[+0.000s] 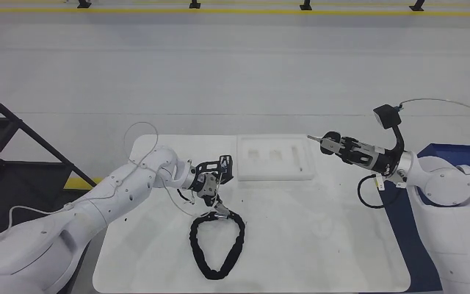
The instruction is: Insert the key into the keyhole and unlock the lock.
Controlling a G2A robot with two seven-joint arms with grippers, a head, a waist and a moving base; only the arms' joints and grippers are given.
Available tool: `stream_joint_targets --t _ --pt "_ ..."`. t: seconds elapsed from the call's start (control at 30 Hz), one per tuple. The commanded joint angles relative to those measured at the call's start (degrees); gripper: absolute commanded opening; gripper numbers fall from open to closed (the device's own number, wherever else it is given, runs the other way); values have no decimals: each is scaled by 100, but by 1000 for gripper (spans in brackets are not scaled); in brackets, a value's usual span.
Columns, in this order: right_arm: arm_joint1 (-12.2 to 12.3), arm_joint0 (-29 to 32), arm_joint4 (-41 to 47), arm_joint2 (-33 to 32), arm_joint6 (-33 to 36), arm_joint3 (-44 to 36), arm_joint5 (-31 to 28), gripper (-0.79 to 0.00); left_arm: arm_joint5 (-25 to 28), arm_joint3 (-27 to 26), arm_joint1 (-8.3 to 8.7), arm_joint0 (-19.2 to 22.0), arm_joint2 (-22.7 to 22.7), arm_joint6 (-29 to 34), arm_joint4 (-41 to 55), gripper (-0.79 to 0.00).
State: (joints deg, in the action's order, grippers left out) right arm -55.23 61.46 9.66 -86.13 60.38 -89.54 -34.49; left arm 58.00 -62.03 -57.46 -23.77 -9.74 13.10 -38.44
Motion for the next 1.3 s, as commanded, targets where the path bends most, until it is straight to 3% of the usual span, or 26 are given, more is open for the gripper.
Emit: stream_joint_targets --t 0.0,0.6,0.73,0.97,1.13,1.27 --pt "0 0 0 0 0 0 0 -785 0 2 0 2 0 2 5 0" --pt "0 0 0 0 0 0 0 -785 -165 26 7 -93 -43 -98 -40 0" --pt "0 0 0 0 0 0 0 -785 -194 98 82 -327 -225 -739 -645 0" --pt "0 0 0 0 0 0 0 -785 -52 185 263 -856 -465 -2464 -2232 0" --pt "0 0 0 0 0 0 0 -785 -374 255 321 -1139 -521 -3412 -3271 0" --pt "0 0 0 0 0 0 0 -785 -579 282 329 -1251 -525 -3814 -3892 0"
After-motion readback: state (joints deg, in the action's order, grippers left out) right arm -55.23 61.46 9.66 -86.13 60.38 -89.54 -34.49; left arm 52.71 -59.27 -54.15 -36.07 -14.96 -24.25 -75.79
